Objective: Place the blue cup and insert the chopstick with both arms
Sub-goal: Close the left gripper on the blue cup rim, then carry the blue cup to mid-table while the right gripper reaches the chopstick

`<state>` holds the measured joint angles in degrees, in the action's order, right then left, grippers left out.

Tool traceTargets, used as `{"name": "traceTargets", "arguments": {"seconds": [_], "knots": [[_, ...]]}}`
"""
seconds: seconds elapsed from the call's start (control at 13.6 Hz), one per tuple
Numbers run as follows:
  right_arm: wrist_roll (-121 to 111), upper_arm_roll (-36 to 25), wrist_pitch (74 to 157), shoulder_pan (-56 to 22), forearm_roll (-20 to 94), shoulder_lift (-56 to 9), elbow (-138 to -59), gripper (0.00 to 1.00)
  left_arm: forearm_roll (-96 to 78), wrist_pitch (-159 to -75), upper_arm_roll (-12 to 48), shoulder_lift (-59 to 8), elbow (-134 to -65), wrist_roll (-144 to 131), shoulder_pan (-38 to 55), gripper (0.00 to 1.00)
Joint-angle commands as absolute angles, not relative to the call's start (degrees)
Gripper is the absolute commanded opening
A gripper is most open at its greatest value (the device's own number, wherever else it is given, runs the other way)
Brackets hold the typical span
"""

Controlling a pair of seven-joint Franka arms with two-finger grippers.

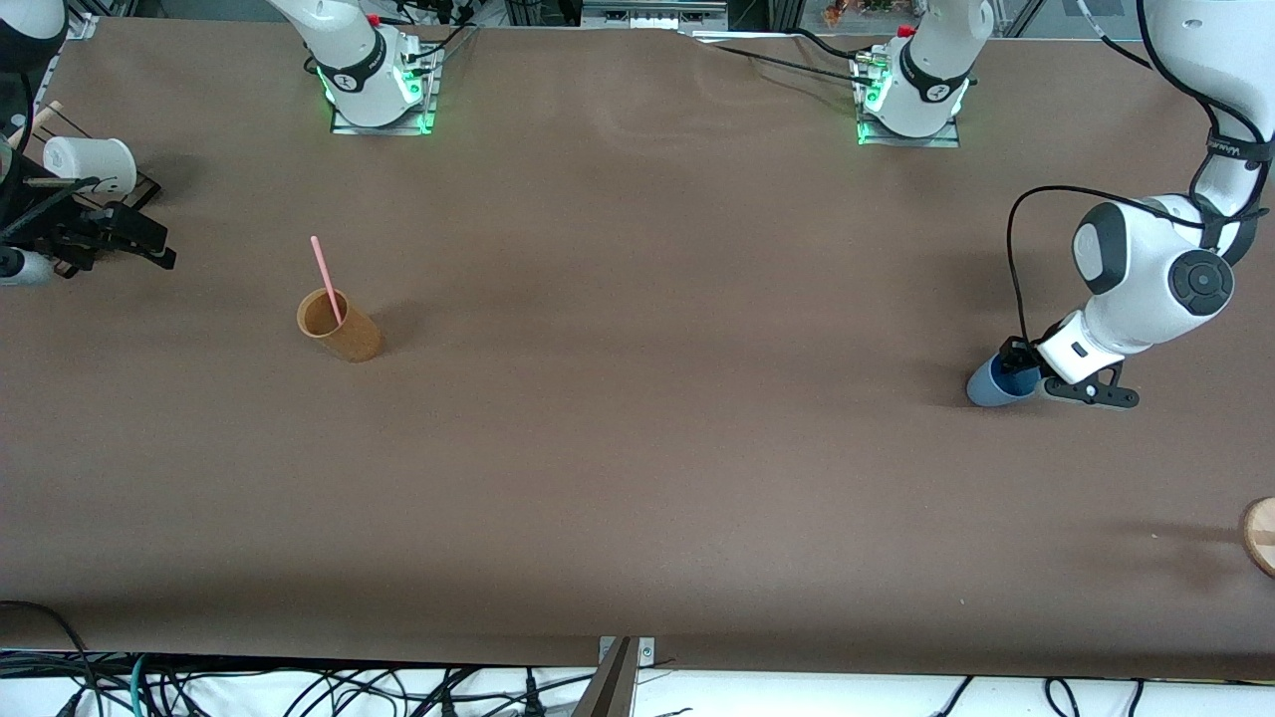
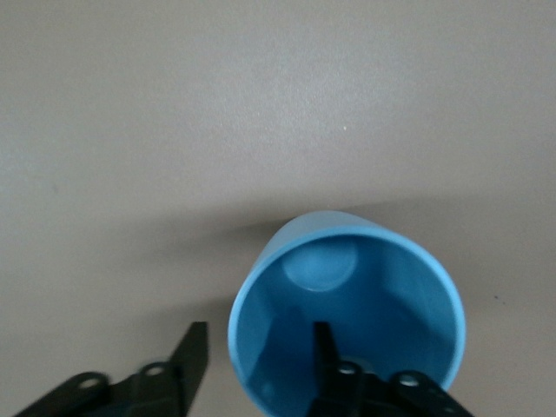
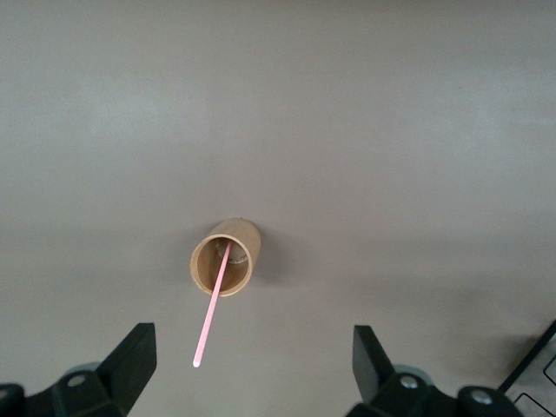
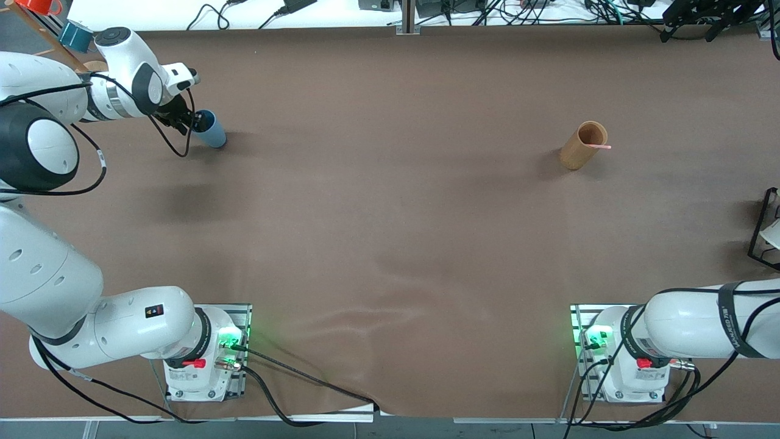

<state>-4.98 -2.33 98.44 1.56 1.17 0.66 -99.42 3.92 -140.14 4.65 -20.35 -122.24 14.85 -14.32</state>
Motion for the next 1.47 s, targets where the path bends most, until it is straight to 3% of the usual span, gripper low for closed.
{"name": "traceTargets", "arguments": {"seconds": [0.0, 0.29, 0.51, 0.88, 1.4], "knots": [[-5.5, -2.6, 97.8, 1.4, 1.1, 0.2, -98.1, 1.0, 1.2, -138.1, 4.4, -17.8, -123.3, 14.9, -14.0, 0.0], [-5.6, -2.6, 97.8, 1.4, 1.1, 0.2, -98.1, 1.0, -0.4, -132.1, 4.4, -17.8, -118.7, 14.7, -13.5, 0.0], [-5.7, -2.6, 97.9, 1.5, 1.1, 0.1, -98.1, 1.0, -0.5, -124.1, 4.5, -17.9, -111.3, 12.4, -9.8, 0.0], [-5.5, -2.6, 98.3, 1.5, 0.3, 0.1, -98.1, 1.0, -0.8, -116.4, 5.0, -20.3, -101.0, -8.6, 7.9, 0.0], [-5.1, -2.6, 97.9, 1.5, 0.5, 0.1, -98.1, 1.0, -7.6, -114.7, 5.0, -35.6, -81.6, -35.1, 31.7, 0.0]]}}
